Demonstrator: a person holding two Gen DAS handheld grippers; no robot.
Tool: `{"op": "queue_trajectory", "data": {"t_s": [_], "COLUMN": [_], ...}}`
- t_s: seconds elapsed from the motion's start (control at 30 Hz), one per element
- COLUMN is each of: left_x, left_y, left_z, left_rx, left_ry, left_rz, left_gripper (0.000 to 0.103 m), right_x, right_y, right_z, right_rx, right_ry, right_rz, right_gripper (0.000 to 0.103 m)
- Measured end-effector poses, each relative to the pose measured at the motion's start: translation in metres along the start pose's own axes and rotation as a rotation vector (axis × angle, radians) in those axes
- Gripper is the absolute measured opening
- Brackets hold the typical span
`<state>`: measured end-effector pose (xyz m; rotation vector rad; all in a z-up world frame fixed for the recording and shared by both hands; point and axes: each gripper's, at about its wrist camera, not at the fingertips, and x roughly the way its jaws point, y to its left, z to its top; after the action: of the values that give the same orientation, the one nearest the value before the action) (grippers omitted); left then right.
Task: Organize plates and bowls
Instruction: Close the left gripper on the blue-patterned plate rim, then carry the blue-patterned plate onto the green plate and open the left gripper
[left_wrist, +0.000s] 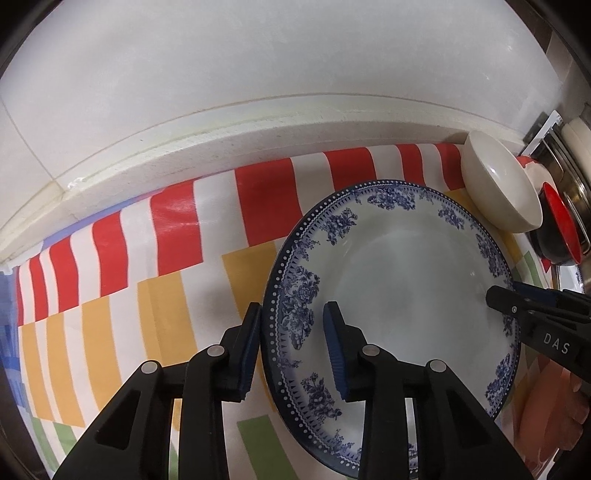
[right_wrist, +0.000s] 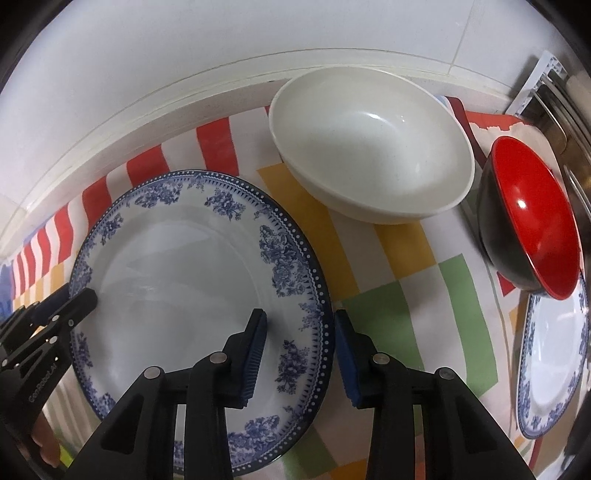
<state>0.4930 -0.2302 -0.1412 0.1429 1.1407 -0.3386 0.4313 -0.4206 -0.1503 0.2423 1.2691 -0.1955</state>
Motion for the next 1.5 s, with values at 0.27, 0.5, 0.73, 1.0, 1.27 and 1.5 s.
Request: {"op": "queue_trajectory", "data": {"t_s": [0.27,0.5,0.73,1.0,1.27,1.5], "left_x": [-0.028,-0.058,-0.088,-0.114,-0.139,-0.158], "left_y": [-0.002,0.010,0.036,0.060,0.091,0.119], "left_z": [-0.009,-0.029,-0.061,-0.102,-0.144,-0.185], "left_rx": [-0.022,-0.059,-0.098,-0.138,-0.181,-0.199], "left_ry": [-0.044,-0.077,-0.091,-0.094,-0.097,-0.102], "left_rz": [0.017,0.036,0.059,0.077,0.090,0.110], "left_gripper": [0.034,0.034,0.034,0.034,0.034,0.034], "right_x": [-0.024,-0.043,-0.055,-0.071,-0.084,-0.094], "right_y": [0.008,0.016,0.033,0.066,0.102,0.135], "right_z": [-0.011,-0.021,-0.043,-0.082,-0.126,-0.163], "right_rx": [-0.019,-0.055,-0.096,-0.135,-0.166,-0.191], "right_ry": [-0.025,-0.060,-0.069,-0.062,-0.060,-0.058], "right_rz": [0.005,0.015,0.031,0.041,0.053,0.066], "right_gripper": [0.038,0.038,0.038,0.038,0.038,0.038]}}
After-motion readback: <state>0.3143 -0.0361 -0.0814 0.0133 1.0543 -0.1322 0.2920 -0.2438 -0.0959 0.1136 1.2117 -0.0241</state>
